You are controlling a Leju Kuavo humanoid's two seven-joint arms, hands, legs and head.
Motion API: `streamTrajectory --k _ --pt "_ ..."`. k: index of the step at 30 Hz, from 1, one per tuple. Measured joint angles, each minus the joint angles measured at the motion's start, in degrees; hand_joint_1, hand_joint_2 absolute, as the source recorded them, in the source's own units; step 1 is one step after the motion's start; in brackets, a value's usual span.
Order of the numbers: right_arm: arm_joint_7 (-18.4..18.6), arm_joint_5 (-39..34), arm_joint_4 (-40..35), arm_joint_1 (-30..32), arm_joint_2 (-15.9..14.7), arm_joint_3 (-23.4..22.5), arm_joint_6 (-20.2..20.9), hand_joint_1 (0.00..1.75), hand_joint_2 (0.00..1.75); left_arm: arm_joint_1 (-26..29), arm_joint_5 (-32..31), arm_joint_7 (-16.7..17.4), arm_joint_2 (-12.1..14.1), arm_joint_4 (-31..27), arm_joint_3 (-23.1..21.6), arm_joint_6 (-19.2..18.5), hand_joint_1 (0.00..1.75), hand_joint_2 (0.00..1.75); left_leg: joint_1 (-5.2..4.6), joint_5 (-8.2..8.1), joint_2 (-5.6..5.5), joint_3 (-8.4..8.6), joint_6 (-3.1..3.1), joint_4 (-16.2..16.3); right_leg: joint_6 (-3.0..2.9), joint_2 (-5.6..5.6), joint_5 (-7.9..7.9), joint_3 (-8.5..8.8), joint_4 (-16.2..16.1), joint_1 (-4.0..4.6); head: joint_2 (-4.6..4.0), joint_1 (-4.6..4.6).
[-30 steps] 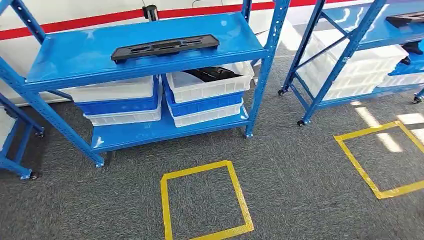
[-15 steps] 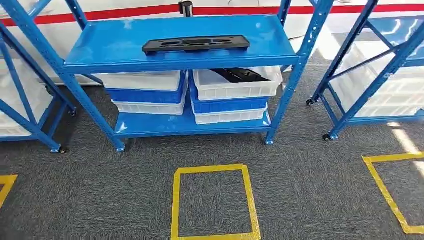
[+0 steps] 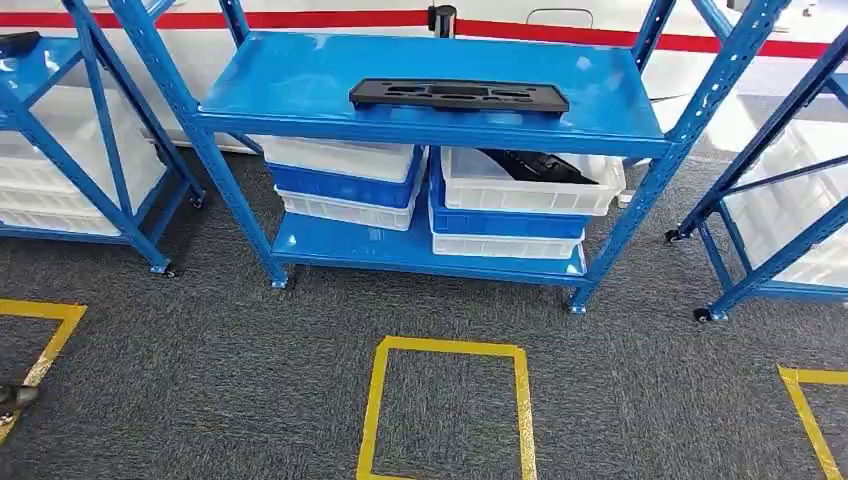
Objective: Take the parts from the cabinet and place them on the table.
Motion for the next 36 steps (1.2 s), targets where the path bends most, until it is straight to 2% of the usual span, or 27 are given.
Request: streamTrajectory --k 1,3,4,10,12,13,14,16,17,18,19,26,36 --pt "0.0 0.0 0.0 0.0 0.0 0.1 0.0 0.0 0.0 0.0 0.0 0.0 0.0 0.0 0.0 0.0 0.0 1.75 -0.11 -0.08 0.08 0.04 -0.09 0.0 -0.6 0.0 0.12 0.16 -0.1 -0.28 0.0 -0.26" --pt "0.0 0.0 0.0 0.0 0.0 0.3 0.0 0.0 0.0 0.1 0.0 -0.1 0.2 0.0 0.0 0.0 0.0 1.75 -0.03 0.08 0.15 0.02 1.84 0.0 -0.76 -0.03 0.26 0.57 -0.1 -0.28 0.0 -0.17" --pt "0.0 0.0 0.0 0.0 0.0 0.5 0.0 0.0 0.0 0.1 0.0 -0.1 0.2 0.0 0.0 0.0 0.0 1.75 -0.02 0.16 0.24 0.12 2.25 0.0 -0.79 0.04 0.28 0.55 -0.1 -0.11 0.0 -0.15" --pt "0.0 0.0 0.0 0.0 0.0 0.9 0.0 0.0 0.0 0.1 -0.1 -0.2 0.2 0.0 -0.1 0.0 0.0 1.75 0.11 0.14 0.31 0.5 2.27 -0.5 -1.09 0.09 0.12 0.64 -0.1 0.19 0.0 -0.22" --pt "0.0 0.0 0.0 0.0 0.0 0.9 0.0 0.0 0.0 0.1 -0.1 -0.2 0.2 0.0 -0.1 0.0 0.0 1.75 0.15 0.18 0.31 0.51 2.07 -0.6 -1.17 0.08 0.1 0.63 -0.1 0.31 0.0 -0.2" --pt "0.0 0.0 0.0 0.0 0.0 0.9 0.0 0.0 0.0 0.1 -0.1 -0.2 0.2 0.0 -0.1 0.0 0.0 1.75 0.18 0.2 0.33 0.51 1.9 -0.6 -1.44 0.08 0.1 0.63 -0.1 0.35 0.0 -0.2" --pt "0.0 0.0 0.0 0.0 0.0 0.9 0.0 0.0 0.0 0.1 -0.1 -0.2 0.2 0.0 -0.1 0.0 0.0 1.75 0.21 0.14 0.34 0.51 1.45 -0.6 -1.58 0.08 0.03 0.62 -0.1 0.44 0.0 -0.2" --pt "0.2 0.0 0.0 0.0 0.0 0.9 0.0 0.0 0.0 0.1 -0.1 -0.3 0.2 0.0 -0.1 -0.1 0.0 1.75 0.45 0.07 0.35 0.55 -0.32 -0.7 -1.59 0.08 0.02 0.61 0.0 0.54 0.0 -0.17" --pt "0.4 0.0 0.0 0.0 0.0 1.0 0.0 0.0 0.0 0.1 -0.2 -0.5 0.2 0.0 -0.1 -0.1 0.0 1.75 0.48 0.06 0.35 0.54 -0.59 -0.7 -1.59 0.08 0.02 0.61 0.0 0.58 0.0 -0.15" --pt "0.7 0.0 0.0 0.0 0.0 1.0 0.0 0.0 0.0 0.1 -0.3 -0.5 0.2 0.0 -0.1 -0.2 0.0 1.75 0.47 0.05 0.35 0.53 -0.6 -0.7 -1.59 0.08 0.02 0.59 0.0 0.64 0.0 -0.15" --pt "1.0 0.0 0.0 0.0 0.0 1.0 0.0 0.0 1.75 0.1 -0.5 -0.6 0.2 0.0 -0.1 -0.2 0.0 1.75 0.41 0.04 0.36 0.54 -0.62 -0.7 -1.58 0.08 0.02 0.57 0.0 0.64 0.0 -0.17" --pt "2.6 0.0 0.0 0.0 0.2 1.4 0.4 0.0 1.75 0.1 -1.2 -0.5 0.2 0.0 -0.6 -0.2 0.0 1.75 -0.12 0.0 0.36 0.54 -0.66 -0.7 -1.56 0.08 0.01 0.56 -0.1 0.36 0.0 -0.15" --pt "2.0 -0.1 0.0 -0.3 0.1 1.4 2.2 0.0 1.75 0.1 -0.8 -2.3 0.2 0.0 -0.5 -0.3 0.0 1.75 -0.26 -0.03 0.36 0.52 -0.6 -0.6 -1.54 0.08 0.03 0.61 -0.2 0.24 0.0 -0.13"
